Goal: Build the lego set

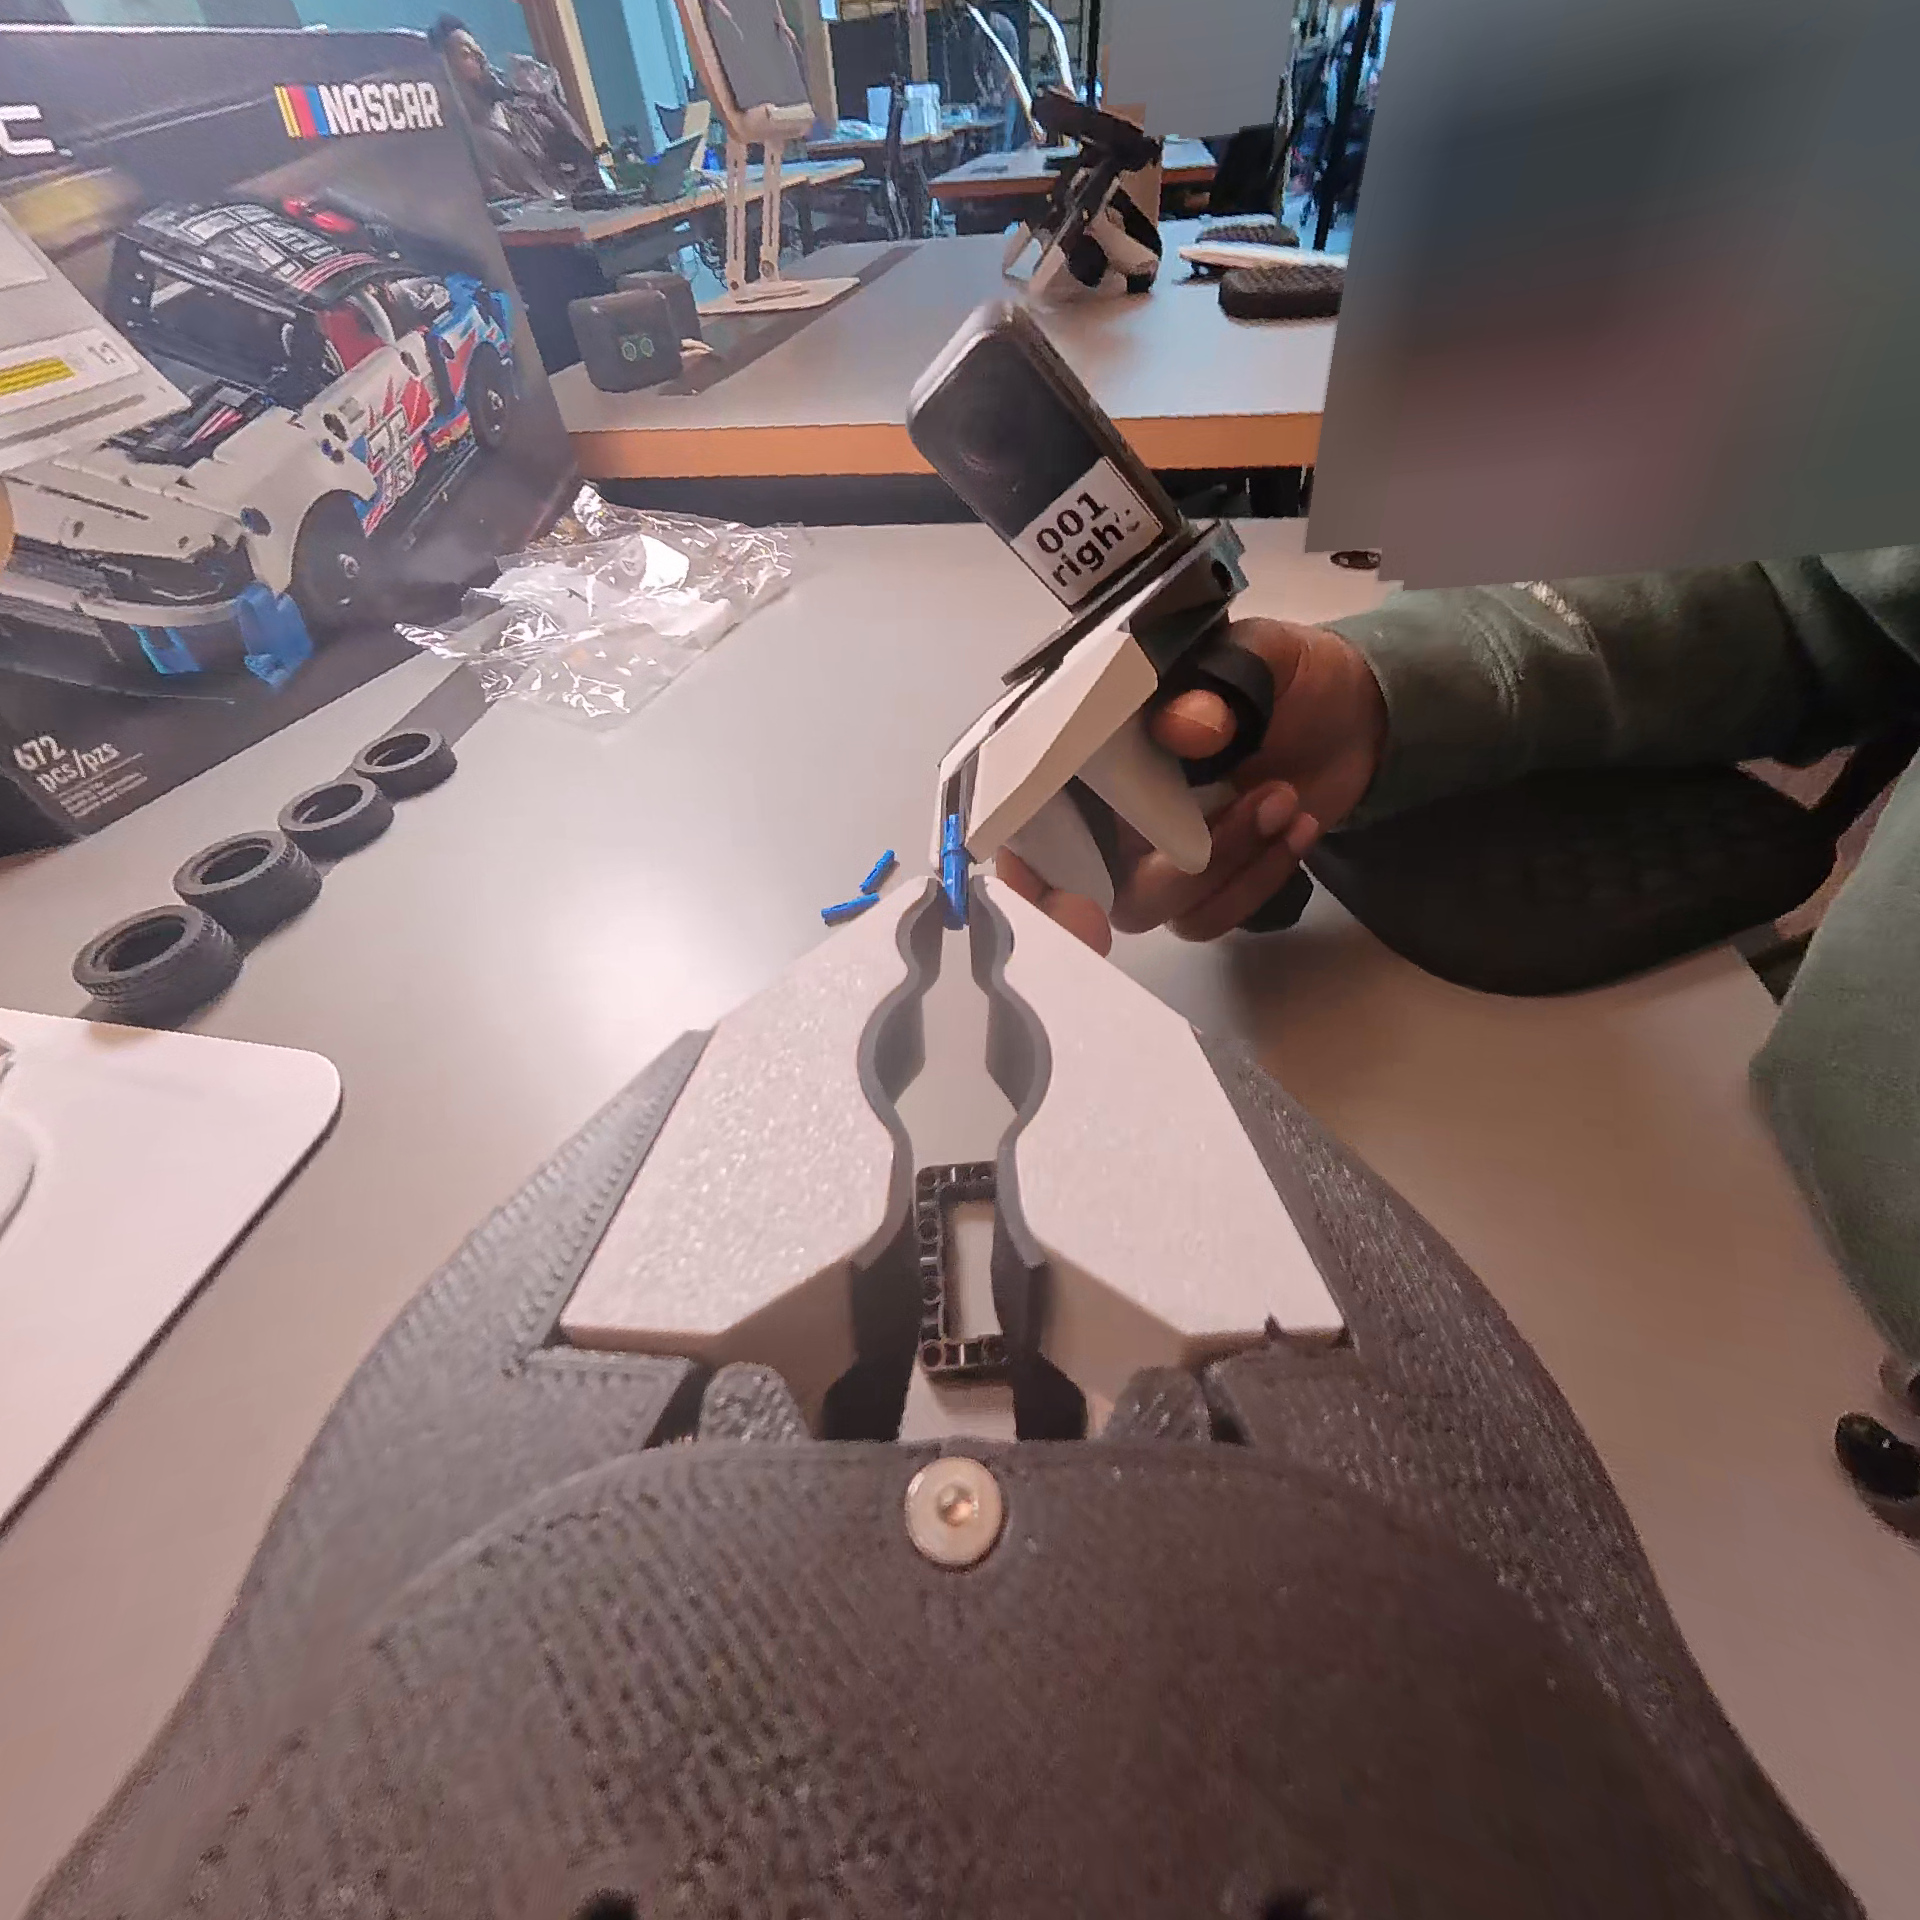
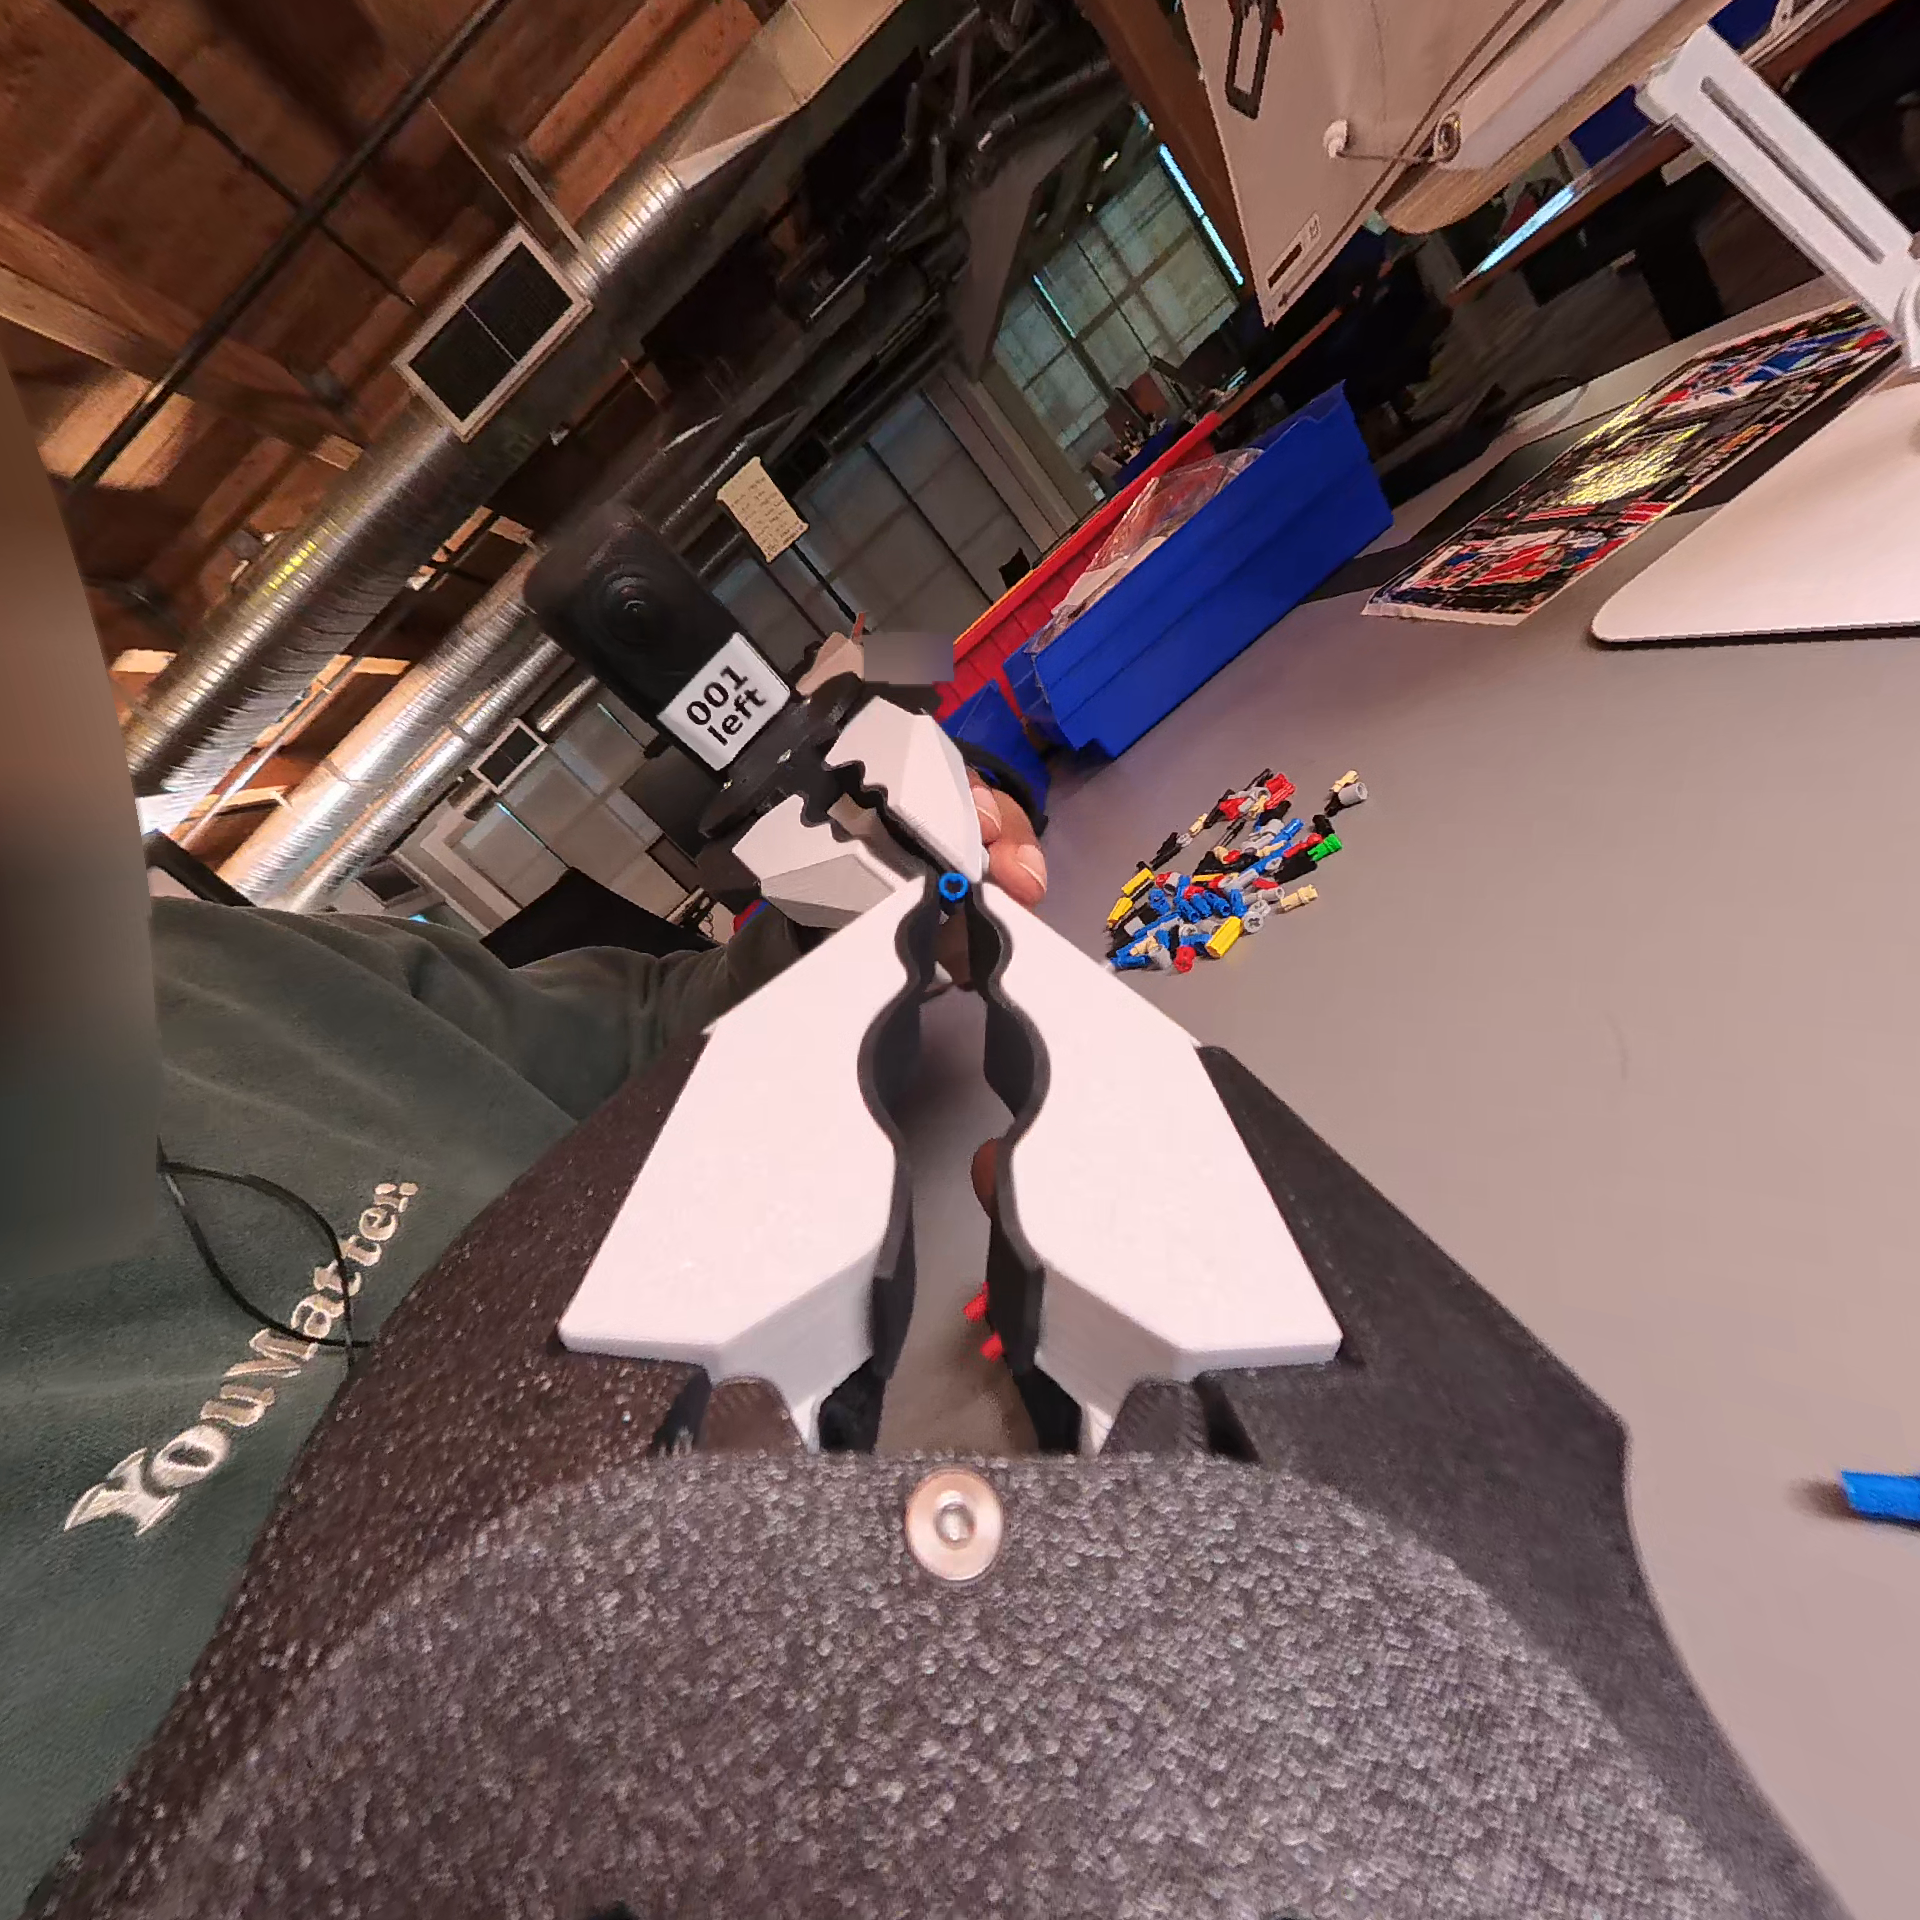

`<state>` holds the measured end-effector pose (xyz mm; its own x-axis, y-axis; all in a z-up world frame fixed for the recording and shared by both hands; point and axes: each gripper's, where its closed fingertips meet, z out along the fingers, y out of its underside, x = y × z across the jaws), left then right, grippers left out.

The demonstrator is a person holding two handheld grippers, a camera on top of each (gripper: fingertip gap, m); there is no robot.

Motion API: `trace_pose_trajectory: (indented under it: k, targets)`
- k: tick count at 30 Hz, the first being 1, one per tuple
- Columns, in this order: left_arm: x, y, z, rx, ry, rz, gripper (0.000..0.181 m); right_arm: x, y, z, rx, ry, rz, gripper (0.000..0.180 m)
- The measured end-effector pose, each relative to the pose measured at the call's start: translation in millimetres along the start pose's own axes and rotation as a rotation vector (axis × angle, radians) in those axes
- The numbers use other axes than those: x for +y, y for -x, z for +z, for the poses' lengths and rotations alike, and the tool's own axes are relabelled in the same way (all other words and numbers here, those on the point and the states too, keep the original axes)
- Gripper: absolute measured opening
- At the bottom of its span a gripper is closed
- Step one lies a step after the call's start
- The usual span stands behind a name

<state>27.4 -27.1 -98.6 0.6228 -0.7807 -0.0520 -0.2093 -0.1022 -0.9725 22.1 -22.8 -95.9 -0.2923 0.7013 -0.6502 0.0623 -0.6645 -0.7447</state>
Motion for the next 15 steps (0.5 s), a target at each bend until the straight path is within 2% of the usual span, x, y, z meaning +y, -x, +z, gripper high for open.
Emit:
trace_pose_trajectory:
  k: [2, 5, 15]
  targets:
    - [0.6, -2.3, -1.5, 0.006, 0.025, 0.057, 0.003, 2.5, 2.2, 0.4, -0.020, 0.031, 0.013, 0.003]
    - [5.9, -2.2, -3.6, -0.022, 0.087, 0.186, 0.003, 6.4, 6.1, -1.8, -0.050, 0.079, 0.019, 0.015]
    - [10.9, -11.2, -3.4, 0.017, 0.135, 0.237, 0.003, 17.4, 3.0, 1.4, 0.011, 0.140, -0.089, 0.003]
